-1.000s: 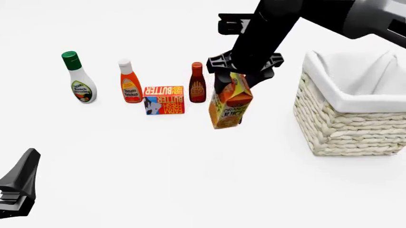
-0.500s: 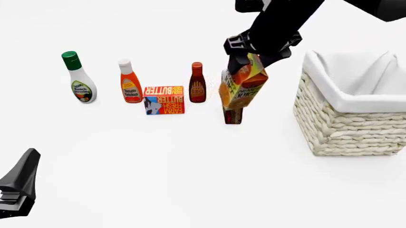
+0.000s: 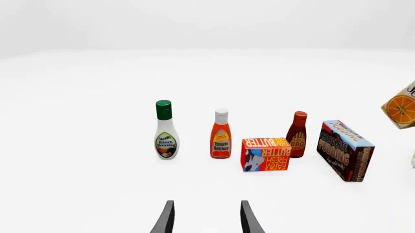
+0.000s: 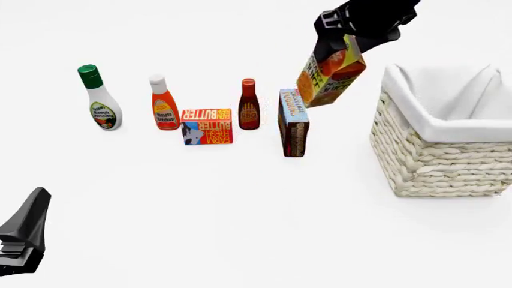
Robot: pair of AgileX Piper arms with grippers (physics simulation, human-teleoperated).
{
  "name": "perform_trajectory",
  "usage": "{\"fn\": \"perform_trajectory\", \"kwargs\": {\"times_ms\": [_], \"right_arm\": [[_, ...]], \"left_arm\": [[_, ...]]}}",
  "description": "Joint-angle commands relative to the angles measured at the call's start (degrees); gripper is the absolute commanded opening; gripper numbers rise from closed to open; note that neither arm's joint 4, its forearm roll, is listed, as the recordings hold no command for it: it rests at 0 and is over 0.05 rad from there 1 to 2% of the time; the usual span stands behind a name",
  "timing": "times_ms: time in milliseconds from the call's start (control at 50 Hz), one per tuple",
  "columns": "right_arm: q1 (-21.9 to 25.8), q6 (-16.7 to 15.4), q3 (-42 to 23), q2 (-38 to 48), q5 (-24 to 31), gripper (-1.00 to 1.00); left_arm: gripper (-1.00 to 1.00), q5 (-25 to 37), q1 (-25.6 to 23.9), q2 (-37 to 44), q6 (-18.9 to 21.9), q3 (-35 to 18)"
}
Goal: Pick the orange juice and place it in the basket.
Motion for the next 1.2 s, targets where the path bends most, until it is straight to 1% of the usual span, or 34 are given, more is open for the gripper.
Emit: {"fn": "perform_trajectory", "kwargs": {"times_ms": [20, 40, 100, 120, 300, 360, 400, 440, 500, 660, 680, 760, 780, 920, 960, 1000, 1040, 1060, 1100, 1120, 1160, 1200], "right_arm": [[-2.7, -1.2, -1.6, -1.3, 0.0, -1.00], [-3.5, -2.2, -2.3, -1.6, 0.0, -1.00], [-3.9, -2.4, -2.6, -1.7, 0.0, -1.00], [-4.4, -3.0, -3.1, -1.9, 0.0, -1.00], [-5.3, -4.4, -4.1, -2.3, 0.0, -1.00], [-5.5, -4.5, -5.8, -2.4, 0.0, -1.00], [-5.2, -4.3, -5.7, -2.3, 0.0, -1.00], [-6.0, -5.4, -6.2, -2.6, 0.0, -1.00], [-5.9, -5.2, -6.5, -2.6, 0.0, -1.00], [-7.3, -7.0, -8.3, -3.3, 0.0, -1.00], [-8.1, -7.9, -8.3, -3.7, 0.0, -1.00], [-7.7, -7.3, -8.4, -3.7, 0.0, -1.00], [-8.4, -8.2, -8.6, -3.9, 0.0, -1.00], [-10.2, -8.9, -8.7, -5.0, 0.0, -1.00], [-10.9, -9.6, -8.5, -5.4, 0.0, -1.00], [-11.1, -9.5, -9.0, -5.6, 0.0, -1.00], [-11.7, -10.2, -8.8, -6.0, 0.0, -1.00], [-13.8, -12.2, -8.5, -6.8, 0.0, -1.00], [-13.7, -12.2, -8.8, -6.8, 0.0, -1.00], [-13.6, -11.7, -8.5, -6.7, 0.0, -1.00], [-14.5, -12.7, -8.5, -7.1, 0.0, -1.00], [-15.0, -12.7, -8.4, -7.3, 0.0, -1.00]], "left_arm": [[1.00, 0.0, 0.0, 0.0, 0.0, 0.0], [1.00, 0.0, 0.0, 0.0, 0.0, 0.0], [1.00, 0.0, 0.0, 0.0, 0.0, 0.0], [1.00, 0.0, 0.0, 0.0, 0.0, 0.0], [1.00, 0.0, 0.0, 0.0, 0.0, 0.0], [1.00, 0.0, 0.0, 0.0, 0.0, 0.0], [1.00, 0.0, 0.0, 0.0, 0.0, 0.0], [1.00, 0.0, 0.0, 0.0, 0.0, 0.0], [1.00, 0.0, 0.0, 0.0, 0.0, 0.0], [1.00, 0.0, 0.0, 0.0, 0.0, 0.0], [1.00, 0.0, 0.0, 0.0, 0.0, 0.0], [1.00, 0.0, 0.0, 0.0, 0.0, 0.0], [1.00, 0.0, 0.0, 0.0, 0.0, 0.0], [1.00, 0.0, 0.0, 0.0, 0.0, 0.0], [1.00, 0.0, 0.0, 0.0, 0.0, 0.0], [1.00, 0.0, 0.0, 0.0, 0.0, 0.0], [1.00, 0.0, 0.0, 0.0, 0.0, 0.0], [1.00, 0.0, 0.0, 0.0, 0.0, 0.0], [1.00, 0.0, 0.0, 0.0, 0.0, 0.0], [1.00, 0.0, 0.0, 0.0, 0.0, 0.0], [1.00, 0.0, 0.0, 0.0, 0.0, 0.0], [1.00, 0.0, 0.0, 0.0, 0.0, 0.0]]}}
